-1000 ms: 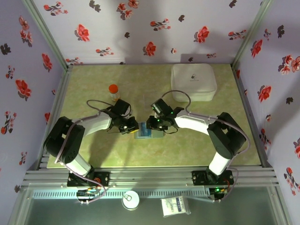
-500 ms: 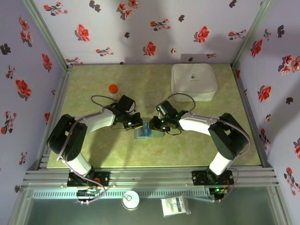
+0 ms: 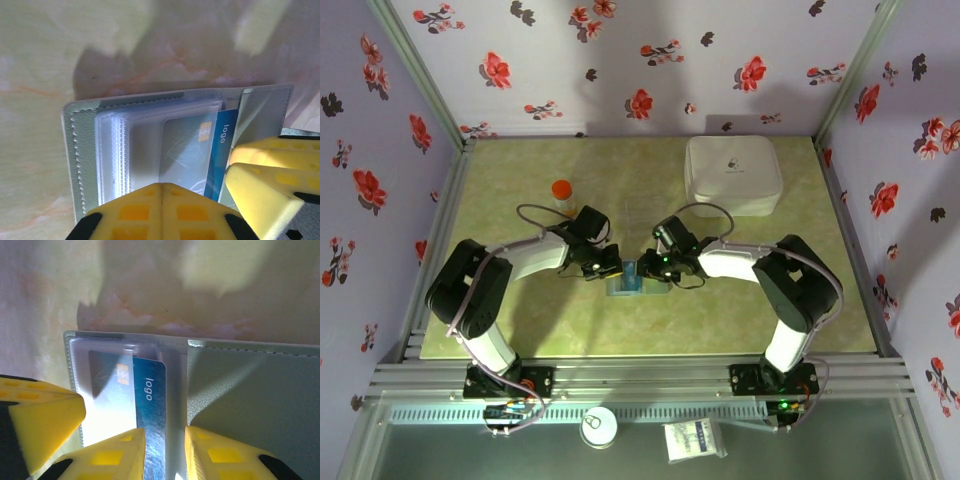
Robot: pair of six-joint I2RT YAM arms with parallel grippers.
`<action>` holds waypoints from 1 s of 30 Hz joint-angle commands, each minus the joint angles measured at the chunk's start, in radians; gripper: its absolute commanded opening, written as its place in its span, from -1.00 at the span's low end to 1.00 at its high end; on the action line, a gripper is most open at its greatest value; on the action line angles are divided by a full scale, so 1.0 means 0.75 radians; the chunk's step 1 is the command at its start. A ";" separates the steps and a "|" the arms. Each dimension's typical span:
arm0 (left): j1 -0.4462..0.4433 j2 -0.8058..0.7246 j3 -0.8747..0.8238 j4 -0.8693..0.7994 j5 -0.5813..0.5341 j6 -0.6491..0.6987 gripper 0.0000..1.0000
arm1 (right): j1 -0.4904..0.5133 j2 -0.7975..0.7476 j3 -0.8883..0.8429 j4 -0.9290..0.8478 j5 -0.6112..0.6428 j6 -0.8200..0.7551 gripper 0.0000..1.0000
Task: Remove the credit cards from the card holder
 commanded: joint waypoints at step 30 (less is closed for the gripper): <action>-0.008 0.041 -0.020 -0.066 -0.044 0.044 -0.98 | -0.053 0.062 -0.126 0.336 -0.199 0.148 -0.75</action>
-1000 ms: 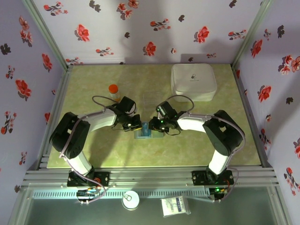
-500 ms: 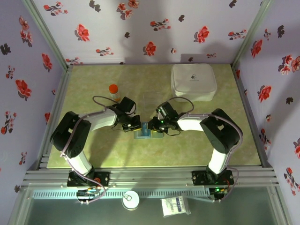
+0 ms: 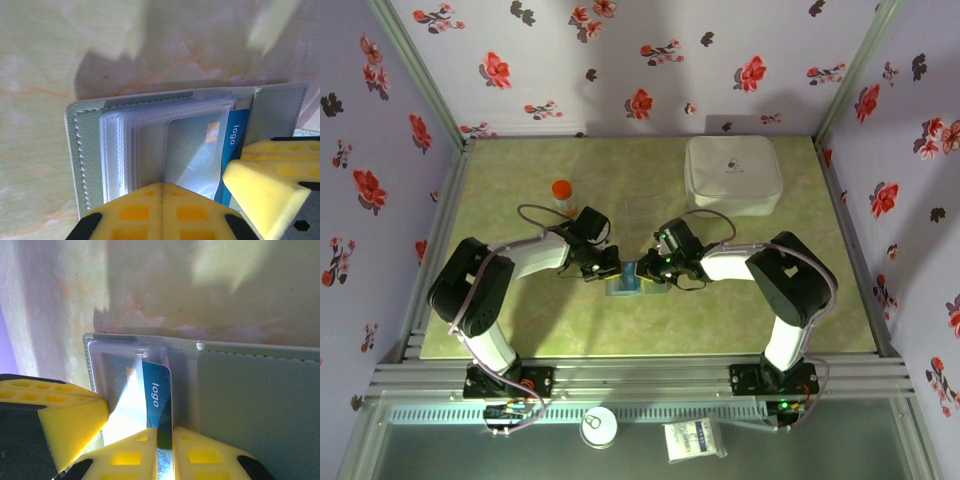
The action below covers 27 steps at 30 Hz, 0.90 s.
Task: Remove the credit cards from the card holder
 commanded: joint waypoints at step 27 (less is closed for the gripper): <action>-0.008 0.002 -0.017 -0.065 -0.034 0.023 -0.97 | -0.114 -0.182 -0.099 -0.144 0.024 -0.102 -0.88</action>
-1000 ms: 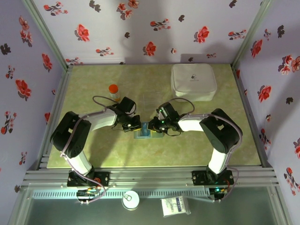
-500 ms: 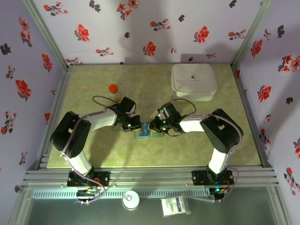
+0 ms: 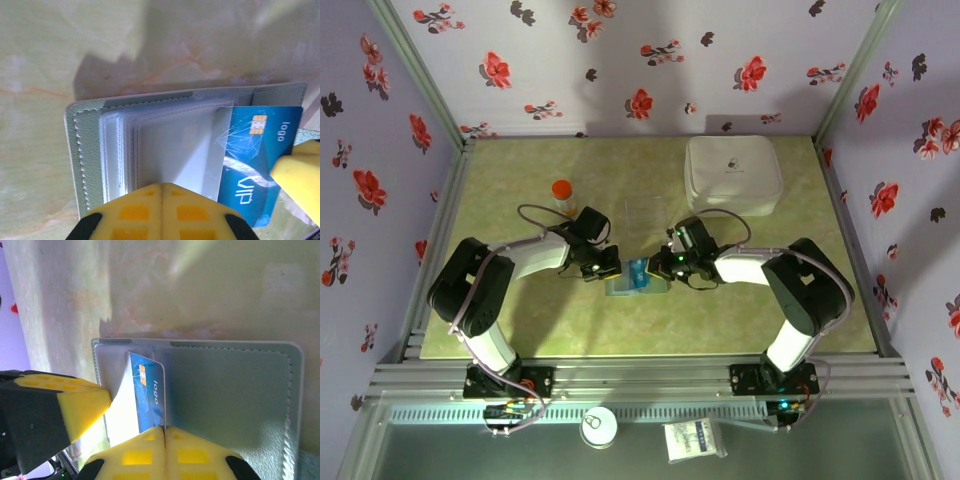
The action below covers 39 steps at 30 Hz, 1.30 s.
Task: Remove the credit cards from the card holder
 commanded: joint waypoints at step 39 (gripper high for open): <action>0.040 -0.311 -0.185 0.014 -0.052 -0.025 -0.90 | -0.012 -0.009 0.737 -1.101 0.495 -1.888 -1.00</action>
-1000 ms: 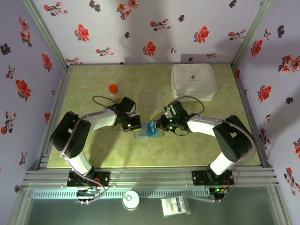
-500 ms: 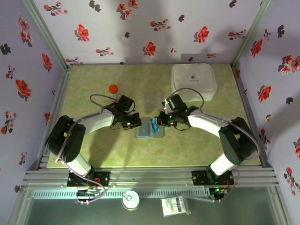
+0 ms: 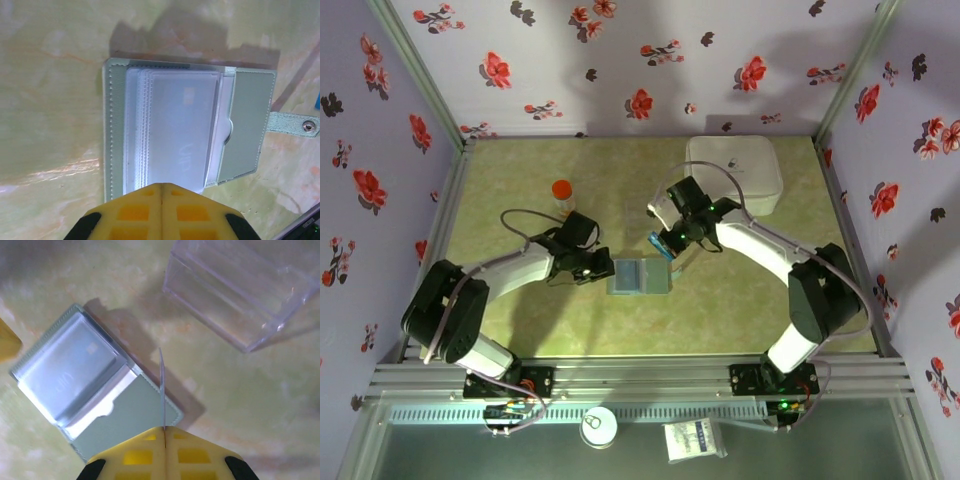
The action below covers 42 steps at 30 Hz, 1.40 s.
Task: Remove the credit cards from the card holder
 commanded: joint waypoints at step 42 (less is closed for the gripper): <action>0.133 -0.313 -0.249 -0.041 -0.038 -0.044 -0.88 | -0.100 0.903 1.300 -0.752 -0.101 -1.047 -1.00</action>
